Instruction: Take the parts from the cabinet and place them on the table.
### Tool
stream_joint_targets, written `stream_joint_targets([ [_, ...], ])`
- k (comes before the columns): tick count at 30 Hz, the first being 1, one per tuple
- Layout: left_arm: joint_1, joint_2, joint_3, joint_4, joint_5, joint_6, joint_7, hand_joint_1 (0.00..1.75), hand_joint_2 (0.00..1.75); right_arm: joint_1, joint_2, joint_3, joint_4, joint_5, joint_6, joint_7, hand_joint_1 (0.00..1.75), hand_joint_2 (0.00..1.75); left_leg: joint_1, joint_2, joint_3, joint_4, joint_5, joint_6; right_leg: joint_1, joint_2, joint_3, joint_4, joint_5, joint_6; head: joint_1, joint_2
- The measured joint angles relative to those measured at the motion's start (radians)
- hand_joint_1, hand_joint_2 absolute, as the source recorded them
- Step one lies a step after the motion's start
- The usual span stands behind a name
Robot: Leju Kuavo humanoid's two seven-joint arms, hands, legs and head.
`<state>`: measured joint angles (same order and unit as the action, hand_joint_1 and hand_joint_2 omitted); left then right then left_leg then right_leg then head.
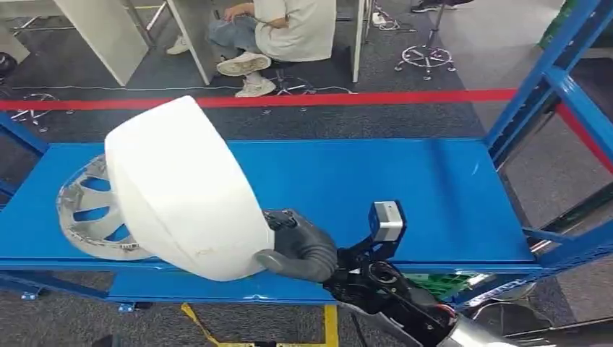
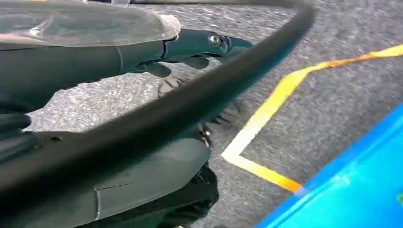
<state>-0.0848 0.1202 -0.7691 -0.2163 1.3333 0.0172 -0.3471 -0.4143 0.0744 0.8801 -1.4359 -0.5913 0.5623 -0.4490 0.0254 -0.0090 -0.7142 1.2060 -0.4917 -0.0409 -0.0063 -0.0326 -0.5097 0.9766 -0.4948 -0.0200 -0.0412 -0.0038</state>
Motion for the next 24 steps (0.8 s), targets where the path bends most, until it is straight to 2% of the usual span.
stream_joint_targets([
  [1, 0.0, 0.0, 0.0, 0.0, 0.0, 0.001, 0.0, 0.0, 1.75, -0.001, 0.004, 0.001, 0.002, -0.003, 0.0, 0.0, 1.75, 1.75, -0.008, 0.005, 0.044, -0.095, 0.049, 0.013, 0.004, -0.007, 0.004, 0.0, -0.003, -0.002, -0.003, 0.0],
  [2, 0.0, 0.002, 0.0, 0.0, 0.003, 0.002, 0.0, 0.0, 1.75, -0.001, 0.008, 0.002, 0.003, -0.003, 0.0, 0.0, 1.75, 1.75, -0.02, 0.028, 0.093, -0.192, 0.091, 0.03, 0.006, -0.013, 0.009, -0.001, -0.006, -0.002, -0.006, 0.0],
  [3, -0.002, 0.006, 0.0, 0.0, 0.004, 0.003, 0.0, 0.0, 1.75, -0.002, 0.01, 0.003, 0.003, -0.004, 0.001, 0.0, 1.75, 1.75, -0.032, 0.071, 0.113, -0.235, 0.078, 0.045, 0.008, -0.018, 0.01, -0.002, -0.009, -0.001, -0.006, 0.0],
  [4, -0.004, 0.005, 0.0, 0.0, 0.006, 0.003, 0.0, 0.0, 1.75, -0.002, 0.01, 0.004, 0.003, -0.005, 0.001, 0.0, 1.75, 1.75, -0.038, 0.065, 0.113, -0.244, 0.082, 0.041, 0.013, -0.022, 0.008, -0.001, -0.012, 0.004, -0.004, 0.0],
  [7, -0.004, 0.006, 0.0, 0.0, 0.007, 0.003, 0.0, 0.0, 1.75, -0.003, 0.015, 0.006, 0.008, -0.005, 0.002, 0.0, 1.75, 1.75, -0.039, 0.04, 0.116, -0.251, 0.08, 0.045, 0.013, -0.044, 0.02, -0.01, -0.019, 0.015, -0.006, 0.0],
  [8, -0.001, 0.005, 0.0, 0.0, 0.007, 0.004, 0.0, 0.0, 1.75, -0.004, 0.017, 0.007, 0.009, -0.005, 0.002, 0.0, 1.75, 1.75, -0.023, 0.035, 0.126, -0.262, 0.085, 0.048, 0.012, -0.03, 0.013, -0.003, -0.028, 0.024, -0.005, 0.0],
  [9, -0.001, 0.003, 0.0, 0.0, 0.007, 0.005, 0.0, 0.0, 1.75, -0.006, 0.017, 0.009, 0.01, -0.006, 0.002, 0.0, 1.75, 1.75, -0.023, 0.029, 0.13, -0.266, 0.084, 0.052, 0.012, -0.001, 0.006, 0.028, -0.05, 0.028, 0.0, 0.0],
  [10, -0.002, 0.004, 0.0, 0.0, 0.007, 0.005, 0.0, 0.0, 1.75, -0.007, 0.017, 0.01, 0.01, -0.006, 0.002, 0.0, 1.75, 1.75, -0.023, 0.023, 0.132, -0.266, 0.083, 0.056, 0.009, 0.016, -0.025, 0.1, -0.09, 0.03, 0.007, 0.0],
  [12, -0.005, 0.003, 0.0, 0.0, 0.007, 0.005, 0.0, 0.0, 1.75, -0.002, 0.017, 0.011, 0.015, -0.006, 0.002, 0.0, 1.75, 1.75, -0.023, 0.005, 0.133, -0.265, 0.082, 0.058, 0.005, 0.027, -0.108, 0.27, -0.158, 0.035, 0.021, 0.0],
  [13, -0.004, 0.003, 0.0, 0.0, 0.008, 0.005, 0.0, 0.0, 1.75, -0.001, 0.017, 0.012, 0.019, -0.006, 0.002, 0.002, 1.75, 1.75, -0.023, -0.006, 0.134, -0.265, 0.082, 0.058, 0.005, 0.028, -0.139, 0.323, -0.165, 0.037, 0.024, 0.0],
  [14, -0.003, 0.003, 0.0, 0.0, 0.009, 0.006, 0.0, 0.0, 1.75, -0.001, 0.017, 0.014, 0.02, -0.006, 0.001, 0.003, 1.75, 1.75, -0.023, -0.016, 0.136, -0.264, 0.081, 0.057, 0.004, 0.028, -0.141, 0.314, -0.143, 0.038, 0.028, 0.0],
  [15, -0.002, 0.003, 0.0, 0.0, 0.011, 0.007, 0.0, 0.0, 1.75, -0.002, 0.017, 0.015, 0.022, -0.008, 0.001, 0.005, 1.75, 1.75, -0.023, -0.027, 0.139, -0.264, 0.079, 0.056, 0.003, 0.029, -0.122, 0.262, -0.101, 0.038, 0.032, 0.0],
  [17, -0.002, 0.001, 0.001, 0.0, 0.013, 0.008, 0.0, 0.0, 1.75, -0.004, 0.017, 0.018, 0.023, -0.013, 0.001, 0.008, 1.75, 1.75, -0.023, -0.047, 0.148, -0.262, 0.075, 0.051, 0.0, 0.043, -0.046, 0.083, 0.003, 0.033, 0.041, 0.0],
  [18, -0.002, 0.0, 0.001, 0.0, 0.014, 0.008, 0.0, 0.0, 1.75, -0.008, 0.017, 0.019, 0.026, -0.014, 0.001, 0.009, 1.75, 1.75, -0.022, -0.054, 0.146, -0.261, 0.073, 0.048, -0.003, 0.08, -0.021, 0.022, 0.016, 0.027, 0.047, 0.0],
  [19, -0.006, 0.0, 0.002, 0.0, 0.014, 0.009, 0.0, 0.0, 1.75, -0.01, 0.018, 0.021, 0.028, -0.016, 0.0, 0.009, 1.75, 1.75, -0.026, -0.063, 0.138, -0.252, 0.074, 0.043, -0.005, 0.097, -0.014, -0.002, 0.011, 0.025, 0.044, 0.0],
  [22, 0.0, 0.001, 0.005, 0.0, 0.015, 0.009, 0.0, 0.0, 1.75, -0.013, 0.021, 0.021, 0.033, -0.017, -0.003, 0.008, 1.75, 1.75, -0.017, -0.082, 0.128, -0.26, 0.085, 0.021, 0.004, 0.084, -0.009, -0.002, 0.015, 0.011, 0.045, 0.0],
  [23, 0.002, 0.005, 0.005, 0.0, 0.015, 0.009, 0.0, 0.0, 1.75, -0.015, 0.024, 0.022, 0.033, -0.018, -0.004, 0.008, 1.75, 1.75, -0.019, -0.089, 0.128, -0.258, 0.084, 0.017, -0.007, 0.074, -0.003, -0.017, 0.022, 0.001, 0.047, 0.0],
  [24, 0.004, 0.002, 0.005, 0.0, 0.015, 0.009, 0.0, 0.0, 1.75, -0.018, 0.026, 0.022, 0.035, -0.018, -0.005, 0.008, 1.75, 1.75, -0.019, -0.054, 0.12, -0.236, 0.067, 0.012, -0.007, 0.064, 0.002, -0.024, 0.025, -0.003, 0.045, 0.0],
])
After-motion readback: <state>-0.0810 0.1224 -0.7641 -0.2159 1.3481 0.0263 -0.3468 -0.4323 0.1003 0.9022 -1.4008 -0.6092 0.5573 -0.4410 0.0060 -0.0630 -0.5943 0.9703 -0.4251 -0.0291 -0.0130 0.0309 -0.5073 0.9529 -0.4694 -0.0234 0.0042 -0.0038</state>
